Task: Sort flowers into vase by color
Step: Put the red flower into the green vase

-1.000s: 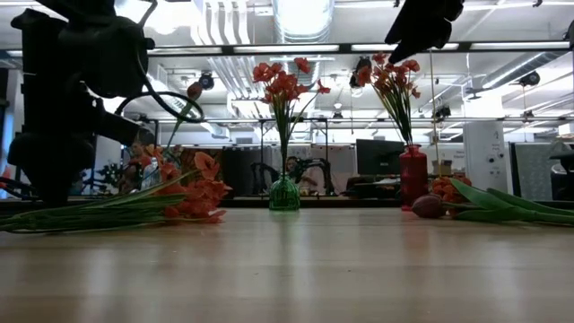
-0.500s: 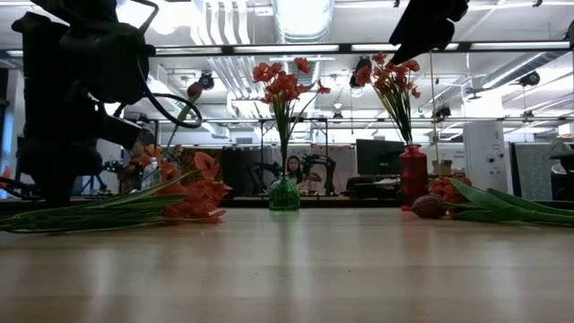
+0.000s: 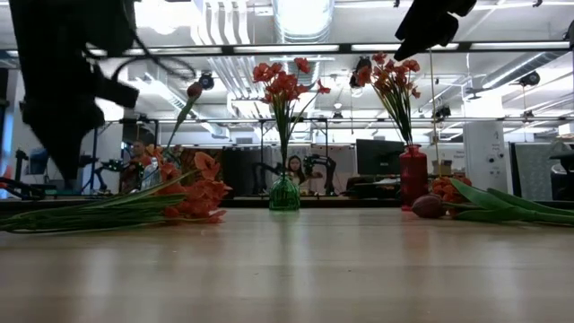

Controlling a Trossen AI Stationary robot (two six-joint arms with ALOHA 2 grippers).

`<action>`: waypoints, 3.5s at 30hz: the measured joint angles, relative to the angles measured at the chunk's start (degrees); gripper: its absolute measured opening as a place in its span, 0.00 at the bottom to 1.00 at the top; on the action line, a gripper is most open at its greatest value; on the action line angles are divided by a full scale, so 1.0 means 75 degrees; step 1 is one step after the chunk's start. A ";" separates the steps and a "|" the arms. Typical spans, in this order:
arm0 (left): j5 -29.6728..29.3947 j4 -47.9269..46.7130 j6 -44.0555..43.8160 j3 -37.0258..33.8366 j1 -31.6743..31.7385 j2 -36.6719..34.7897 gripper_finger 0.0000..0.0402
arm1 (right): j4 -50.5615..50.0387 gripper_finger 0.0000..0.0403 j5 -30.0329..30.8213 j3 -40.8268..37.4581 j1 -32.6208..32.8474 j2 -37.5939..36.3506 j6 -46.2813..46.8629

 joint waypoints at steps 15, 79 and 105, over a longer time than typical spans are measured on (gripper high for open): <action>0.0550 0.0105 -0.0678 -0.0269 -0.0220 -0.0741 0.19 | 0.0258 0.75 0.0001 -0.0174 0.0000 -0.0004 -0.0040; -0.1098 0.1020 0.0359 -0.0380 -0.0136 -0.2971 0.00 | 0.0408 0.75 -0.0012 -0.0495 0.0003 -0.0004 -0.0077; -0.2319 0.7988 0.8559 -0.0102 -0.2084 -0.2681 0.00 | 0.7223 0.75 -0.0863 -0.1985 0.0035 0.0720 -0.3232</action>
